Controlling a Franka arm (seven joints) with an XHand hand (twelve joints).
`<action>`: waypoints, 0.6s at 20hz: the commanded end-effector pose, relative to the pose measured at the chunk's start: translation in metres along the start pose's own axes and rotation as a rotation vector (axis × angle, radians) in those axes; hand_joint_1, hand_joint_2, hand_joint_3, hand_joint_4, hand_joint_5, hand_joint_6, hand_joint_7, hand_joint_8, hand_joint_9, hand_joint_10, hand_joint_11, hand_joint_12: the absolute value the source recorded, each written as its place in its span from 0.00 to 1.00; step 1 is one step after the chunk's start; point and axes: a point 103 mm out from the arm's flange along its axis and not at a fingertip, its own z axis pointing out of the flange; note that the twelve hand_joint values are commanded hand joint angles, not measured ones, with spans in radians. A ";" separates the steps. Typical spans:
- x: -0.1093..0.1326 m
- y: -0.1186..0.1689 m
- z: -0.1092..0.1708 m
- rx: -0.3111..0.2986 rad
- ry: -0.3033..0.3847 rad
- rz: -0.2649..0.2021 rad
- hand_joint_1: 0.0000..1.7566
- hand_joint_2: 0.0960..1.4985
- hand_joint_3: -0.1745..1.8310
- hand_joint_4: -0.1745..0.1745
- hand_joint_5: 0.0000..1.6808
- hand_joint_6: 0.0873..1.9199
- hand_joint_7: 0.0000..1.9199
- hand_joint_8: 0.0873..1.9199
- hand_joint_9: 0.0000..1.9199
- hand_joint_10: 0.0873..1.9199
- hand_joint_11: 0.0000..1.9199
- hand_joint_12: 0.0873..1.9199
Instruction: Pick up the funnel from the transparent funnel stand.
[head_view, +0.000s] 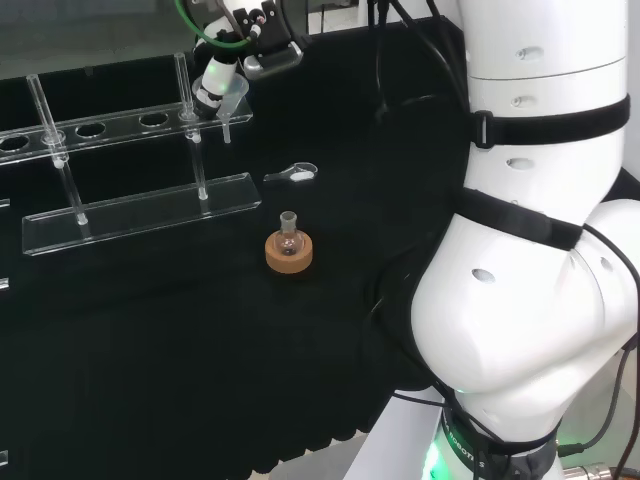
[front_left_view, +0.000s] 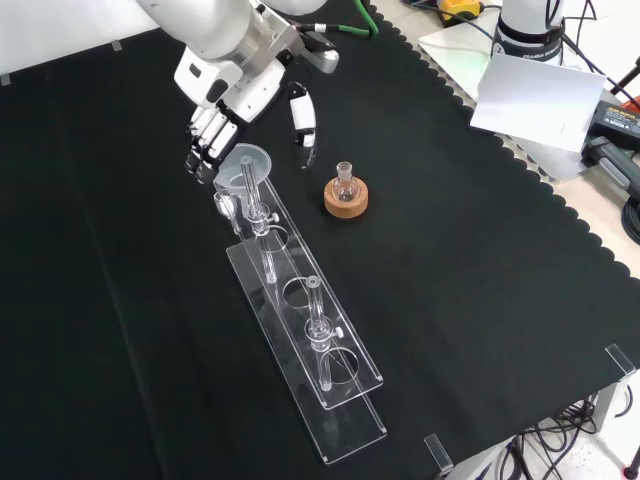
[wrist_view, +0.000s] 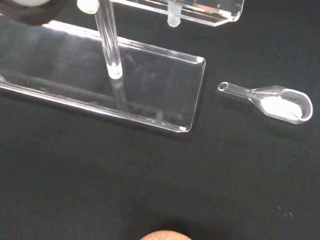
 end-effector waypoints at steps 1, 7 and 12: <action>-0.002 0.005 0.002 0.000 -0.010 -0.004 0.40 0.38 0.27 0.68 0.08 0.00 0.00 0.06 0.00 0.43 0.09 0.78; -0.007 0.008 0.003 -0.023 -0.018 0.001 0.40 0.38 0.28 0.68 0.08 0.00 0.00 0.07 0.00 0.44 0.10 0.78; -0.007 0.013 0.009 -0.022 -0.015 -0.002 0.41 0.37 0.30 0.66 0.09 0.00 0.00 0.13 0.01 0.46 0.12 0.77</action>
